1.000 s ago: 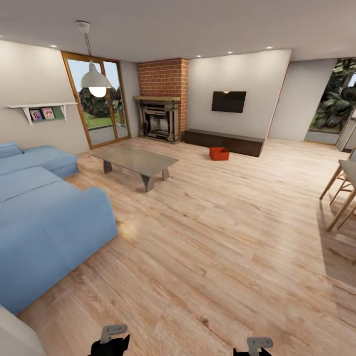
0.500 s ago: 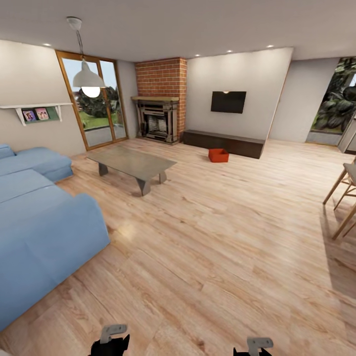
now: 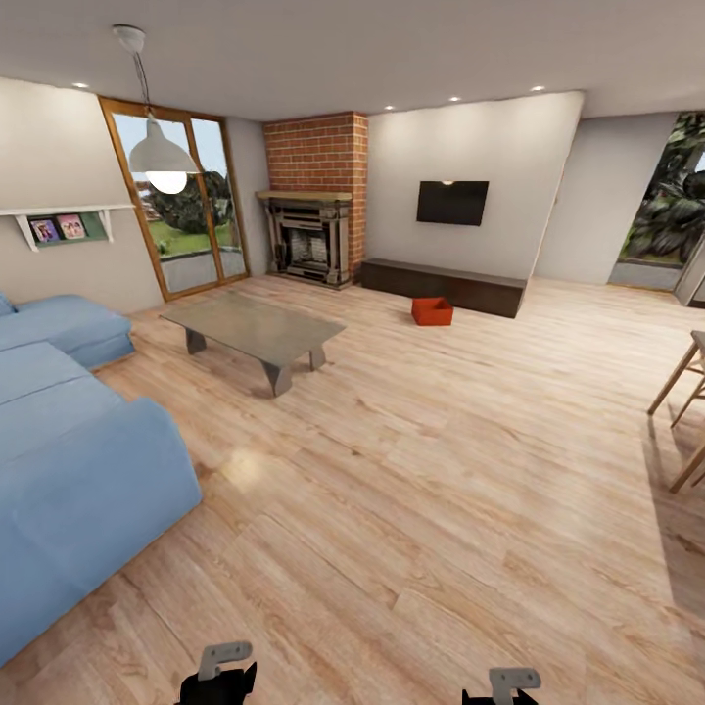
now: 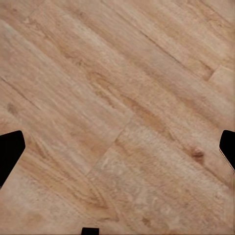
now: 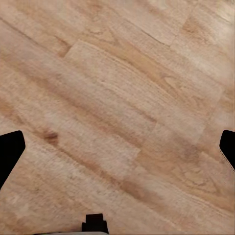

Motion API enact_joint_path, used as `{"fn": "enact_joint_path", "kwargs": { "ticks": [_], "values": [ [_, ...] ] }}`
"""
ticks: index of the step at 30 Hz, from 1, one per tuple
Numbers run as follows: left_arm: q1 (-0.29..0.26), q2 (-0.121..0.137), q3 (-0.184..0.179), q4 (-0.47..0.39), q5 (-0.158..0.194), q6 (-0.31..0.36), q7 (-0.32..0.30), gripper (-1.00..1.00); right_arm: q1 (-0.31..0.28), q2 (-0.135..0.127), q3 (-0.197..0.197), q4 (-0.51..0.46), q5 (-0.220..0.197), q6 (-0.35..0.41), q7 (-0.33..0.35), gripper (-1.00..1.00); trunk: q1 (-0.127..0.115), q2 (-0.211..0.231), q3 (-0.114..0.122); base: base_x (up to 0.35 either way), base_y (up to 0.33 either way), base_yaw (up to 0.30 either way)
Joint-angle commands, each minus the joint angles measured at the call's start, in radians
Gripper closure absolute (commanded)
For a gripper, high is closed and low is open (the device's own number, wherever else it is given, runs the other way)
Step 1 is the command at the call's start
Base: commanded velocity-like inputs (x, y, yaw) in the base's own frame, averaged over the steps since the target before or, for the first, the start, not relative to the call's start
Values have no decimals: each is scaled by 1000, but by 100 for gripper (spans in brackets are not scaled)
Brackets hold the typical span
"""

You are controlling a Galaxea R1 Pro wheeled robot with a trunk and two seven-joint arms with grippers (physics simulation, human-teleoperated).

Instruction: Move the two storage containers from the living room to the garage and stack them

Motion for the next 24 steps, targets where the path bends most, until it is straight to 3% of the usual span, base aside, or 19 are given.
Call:
{"fn": "enact_joint_path", "kwargs": {
  "ticks": [1, 24],
  "values": [
    [-2, 0, -8, 5, 11, -7, -6, -100, -1, 0, 6, 1, 1, -2, -7, -100, 1, -2, -2, 329, -103, 0],
    [-2, 0, -9, 5, 11, -7, 14, -100, -1, 0, 6, 1, 2, -2, -7, -100, 1, -2, -2, 329, -118, 0]
  ]
}}
